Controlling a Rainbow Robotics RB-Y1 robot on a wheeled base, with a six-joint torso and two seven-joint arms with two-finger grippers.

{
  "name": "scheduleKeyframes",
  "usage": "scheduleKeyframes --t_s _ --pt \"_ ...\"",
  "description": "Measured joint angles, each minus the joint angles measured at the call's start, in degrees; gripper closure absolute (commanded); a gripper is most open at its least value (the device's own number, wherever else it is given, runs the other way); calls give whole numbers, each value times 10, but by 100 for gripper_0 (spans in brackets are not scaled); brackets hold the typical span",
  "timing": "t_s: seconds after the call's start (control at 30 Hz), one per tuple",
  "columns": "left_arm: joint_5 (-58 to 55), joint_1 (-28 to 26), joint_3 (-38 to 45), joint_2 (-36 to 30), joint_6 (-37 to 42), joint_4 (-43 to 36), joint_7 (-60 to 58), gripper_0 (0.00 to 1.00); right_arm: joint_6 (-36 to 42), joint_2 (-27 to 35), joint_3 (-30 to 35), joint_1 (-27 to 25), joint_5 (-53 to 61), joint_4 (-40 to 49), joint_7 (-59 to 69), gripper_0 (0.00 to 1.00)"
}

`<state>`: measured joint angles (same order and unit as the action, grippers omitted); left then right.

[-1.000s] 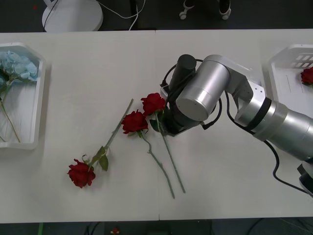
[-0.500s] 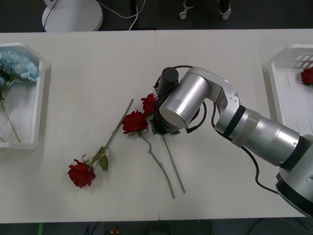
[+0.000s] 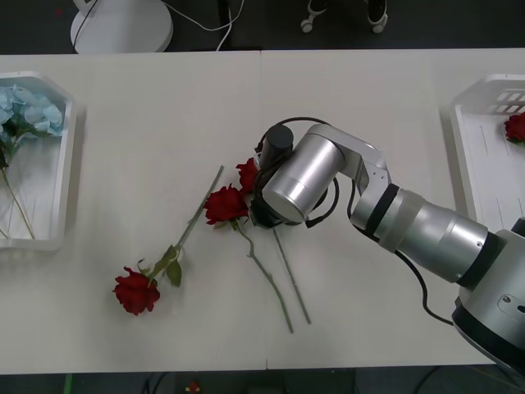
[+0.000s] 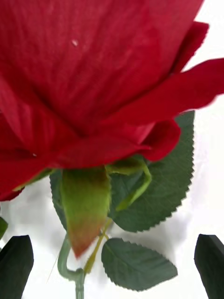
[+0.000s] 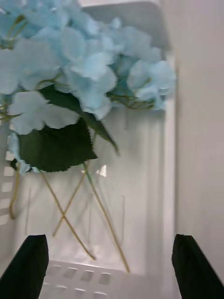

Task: Put the red flowers into the right box and the blue flowers into the left box

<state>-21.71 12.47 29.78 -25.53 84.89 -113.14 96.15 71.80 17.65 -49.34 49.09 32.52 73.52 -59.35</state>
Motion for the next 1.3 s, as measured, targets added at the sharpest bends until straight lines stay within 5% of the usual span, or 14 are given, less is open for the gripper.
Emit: scheduleKeyframes --t_s 0.13,0.2,0.27,0.5,0.53,0.57,1.0,1.3 --pt "1 0 -56 0 38 -39 -146 17 -2 -1 -3 0 -2 -3 0 0" --pt "1 0 -83 1 52 -52 -232 15 -3 -1 -4 0 -2 -3 0 8" --pt "0 0 -106 2 57 -61 -274 15 -6 -1 -6 0 -4 -3 0 32" --pt "0 -22 -209 2 27 -67 -184 15 -8 -1 -15 0 -14 -4 0 84" --pt "0 -29 -220 2 18 -67 -161 15 -8 -1 -16 0 -14 -4 0 84" --pt "0 -35 -229 2 12 -67 -135 15 -8 -1 -17 0 -15 -5 0 100" --pt "-12 -71 -282 21 -4 -67 85 15 -10 0 -13 0 -12 -7 0 100" --pt "0 -71 -342 56 -46 -26 188 15 -4 48 124 6 86 -8 -2 100"
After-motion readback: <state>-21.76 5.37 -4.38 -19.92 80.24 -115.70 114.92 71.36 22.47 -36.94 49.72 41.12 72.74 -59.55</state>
